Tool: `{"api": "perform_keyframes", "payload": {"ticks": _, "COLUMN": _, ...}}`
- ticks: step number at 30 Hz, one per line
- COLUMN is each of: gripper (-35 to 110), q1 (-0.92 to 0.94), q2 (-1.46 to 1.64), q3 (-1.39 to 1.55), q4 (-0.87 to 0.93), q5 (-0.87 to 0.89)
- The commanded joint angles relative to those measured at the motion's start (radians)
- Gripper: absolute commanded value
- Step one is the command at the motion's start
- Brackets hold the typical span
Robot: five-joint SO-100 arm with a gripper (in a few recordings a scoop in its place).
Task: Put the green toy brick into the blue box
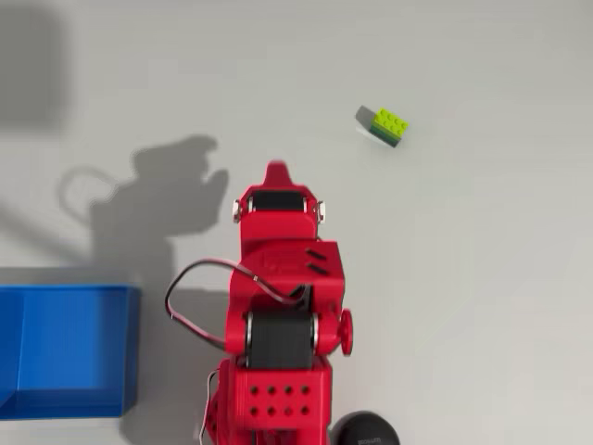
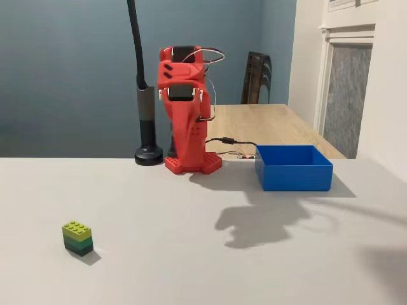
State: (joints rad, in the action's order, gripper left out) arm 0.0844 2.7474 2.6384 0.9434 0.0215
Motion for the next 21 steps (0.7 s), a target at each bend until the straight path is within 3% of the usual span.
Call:
{"api": "perform_keyframes", "payload": {"ticks": 1, "gripper": 25, "q1": 0.052, "q2": -0.084, "q3": -0.115, "q4": -0.012, "q5": 0.005}}
{"api": "perform_keyframes", "payload": {"ticks": 21, "gripper": 28, "q1": 0.296, "q2": -0.600, "q3": -0.477, "q4": -0.014, "q5": 0.219}}
